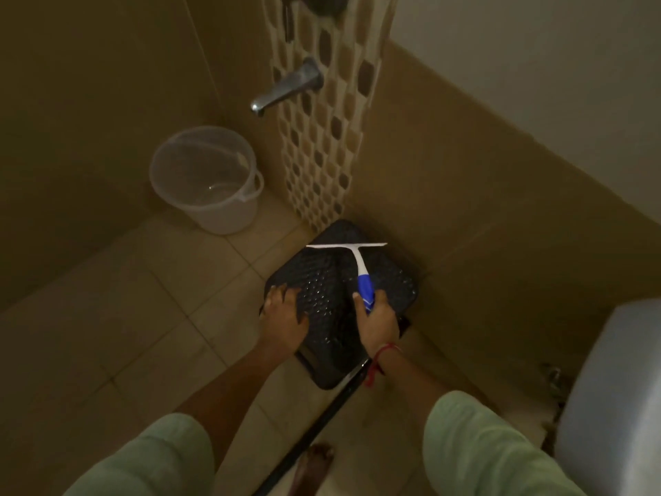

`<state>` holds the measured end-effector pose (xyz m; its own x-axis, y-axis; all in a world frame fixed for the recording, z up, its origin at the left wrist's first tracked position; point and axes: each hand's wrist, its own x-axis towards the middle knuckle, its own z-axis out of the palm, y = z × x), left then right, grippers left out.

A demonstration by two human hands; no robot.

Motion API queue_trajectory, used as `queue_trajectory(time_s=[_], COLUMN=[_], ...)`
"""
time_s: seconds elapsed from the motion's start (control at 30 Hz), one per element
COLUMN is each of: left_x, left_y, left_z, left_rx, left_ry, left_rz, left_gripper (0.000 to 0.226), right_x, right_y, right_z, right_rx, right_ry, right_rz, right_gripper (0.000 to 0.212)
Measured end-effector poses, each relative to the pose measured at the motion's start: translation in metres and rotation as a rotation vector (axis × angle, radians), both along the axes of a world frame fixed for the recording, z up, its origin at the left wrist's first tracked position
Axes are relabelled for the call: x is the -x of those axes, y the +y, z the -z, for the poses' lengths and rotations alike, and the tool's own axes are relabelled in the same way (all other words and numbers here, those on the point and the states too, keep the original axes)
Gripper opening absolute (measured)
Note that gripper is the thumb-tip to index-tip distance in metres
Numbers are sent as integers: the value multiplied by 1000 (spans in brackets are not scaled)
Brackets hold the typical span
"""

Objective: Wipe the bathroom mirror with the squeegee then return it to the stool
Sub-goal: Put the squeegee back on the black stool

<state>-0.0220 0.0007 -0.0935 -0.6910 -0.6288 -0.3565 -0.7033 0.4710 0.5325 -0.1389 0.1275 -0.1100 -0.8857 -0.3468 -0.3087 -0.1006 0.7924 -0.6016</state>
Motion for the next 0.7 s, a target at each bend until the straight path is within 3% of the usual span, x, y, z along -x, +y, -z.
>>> queue_trajectory(time_s=[0.23,0.5,0.7], left_x=[-5,-1,-12], left_y=[-8,-2,4], left_z=[24,32,38], left_rx=[15,-23,-41], left_ry=[56,77,69], left_rz=[-26,-35,-34], left_gripper=[47,49,47], right_x=[-11,-2,3], right_y=[-12,-4,-5], right_z=[38,60,57], right_rx=[22,-38,3], right_ry=[6,-230,-304], right_rz=[29,59,109], right_gripper=[18,32,23])
